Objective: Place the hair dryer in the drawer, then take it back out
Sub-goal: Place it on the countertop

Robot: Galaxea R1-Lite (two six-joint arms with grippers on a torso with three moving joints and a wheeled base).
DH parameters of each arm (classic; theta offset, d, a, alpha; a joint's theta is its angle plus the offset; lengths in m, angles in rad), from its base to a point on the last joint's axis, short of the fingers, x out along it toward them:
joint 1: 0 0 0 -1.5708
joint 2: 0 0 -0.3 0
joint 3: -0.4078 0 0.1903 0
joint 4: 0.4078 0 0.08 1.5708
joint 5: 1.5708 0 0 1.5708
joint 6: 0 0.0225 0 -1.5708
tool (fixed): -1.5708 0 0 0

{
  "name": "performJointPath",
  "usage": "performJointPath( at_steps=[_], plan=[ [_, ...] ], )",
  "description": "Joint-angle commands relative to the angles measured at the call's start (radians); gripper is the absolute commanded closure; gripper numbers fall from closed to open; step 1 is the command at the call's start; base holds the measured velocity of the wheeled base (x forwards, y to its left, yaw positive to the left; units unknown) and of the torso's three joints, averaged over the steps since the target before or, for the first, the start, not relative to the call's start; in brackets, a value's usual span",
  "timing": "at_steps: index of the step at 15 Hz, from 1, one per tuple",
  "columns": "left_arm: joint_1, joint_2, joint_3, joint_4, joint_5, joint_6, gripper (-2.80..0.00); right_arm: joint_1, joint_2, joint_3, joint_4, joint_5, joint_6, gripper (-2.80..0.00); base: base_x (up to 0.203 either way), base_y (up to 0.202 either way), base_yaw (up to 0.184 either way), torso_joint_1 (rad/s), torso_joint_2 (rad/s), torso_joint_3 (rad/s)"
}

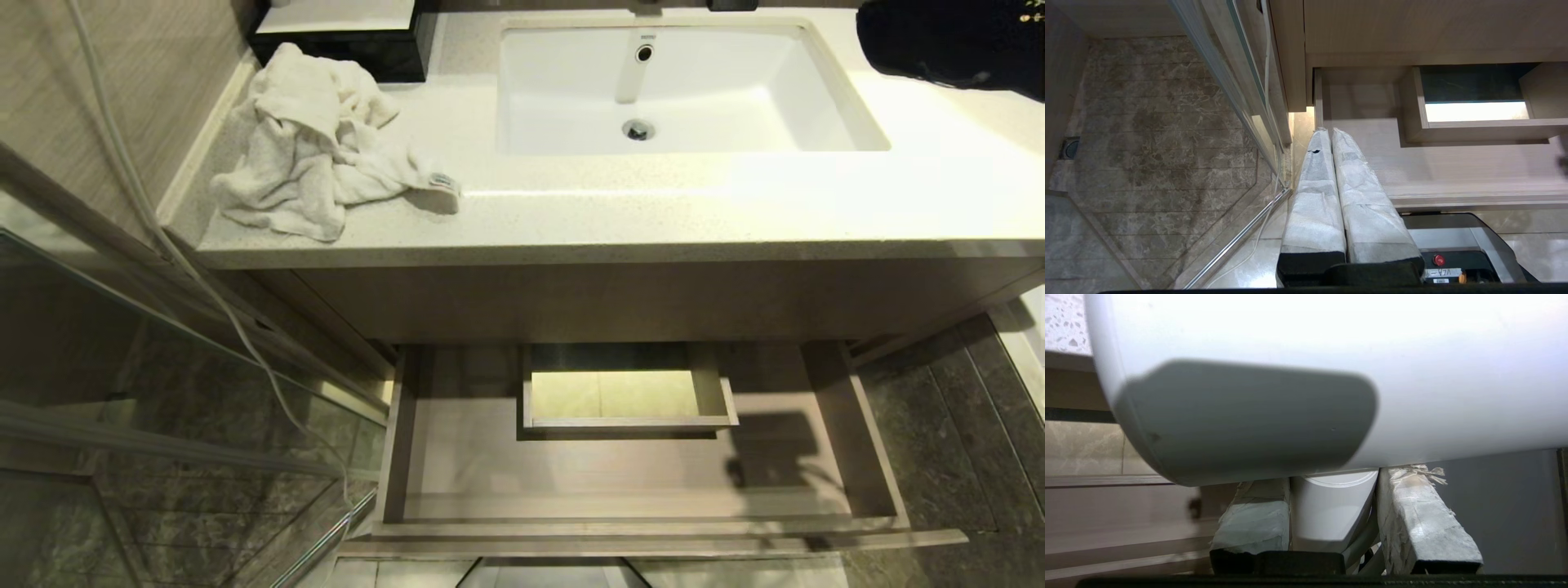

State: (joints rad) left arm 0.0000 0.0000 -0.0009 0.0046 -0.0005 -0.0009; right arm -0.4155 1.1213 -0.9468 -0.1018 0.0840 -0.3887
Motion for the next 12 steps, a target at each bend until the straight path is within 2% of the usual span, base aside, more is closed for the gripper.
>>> performJointPath(
  at_steps=[1,5,12],
  plan=[
    [0.0,-0.002,0.001,0.0,0.001,0.001,0.0,0.0,0.015,-0.003,-0.005,-0.002,-0.005,0.0,0.0,0.0,0.0,0.198,-0.36,-0.176],
    [0.0,-0.002,-0.001,0.0,0.001,-0.001,0.0,-0.009,0.026,0.005,-0.013,0.001,-0.007,0.0,0.0,0.0,0.0,0.055,-0.08,-0.02],
    [0.0,-0.002,0.001,0.0,0.001,0.001,0.0,-0.008,0.072,-0.06,-0.028,0.003,-0.013,0.0,0.0,0.0,0.0,0.24,0.0,0.232]
  ],
)
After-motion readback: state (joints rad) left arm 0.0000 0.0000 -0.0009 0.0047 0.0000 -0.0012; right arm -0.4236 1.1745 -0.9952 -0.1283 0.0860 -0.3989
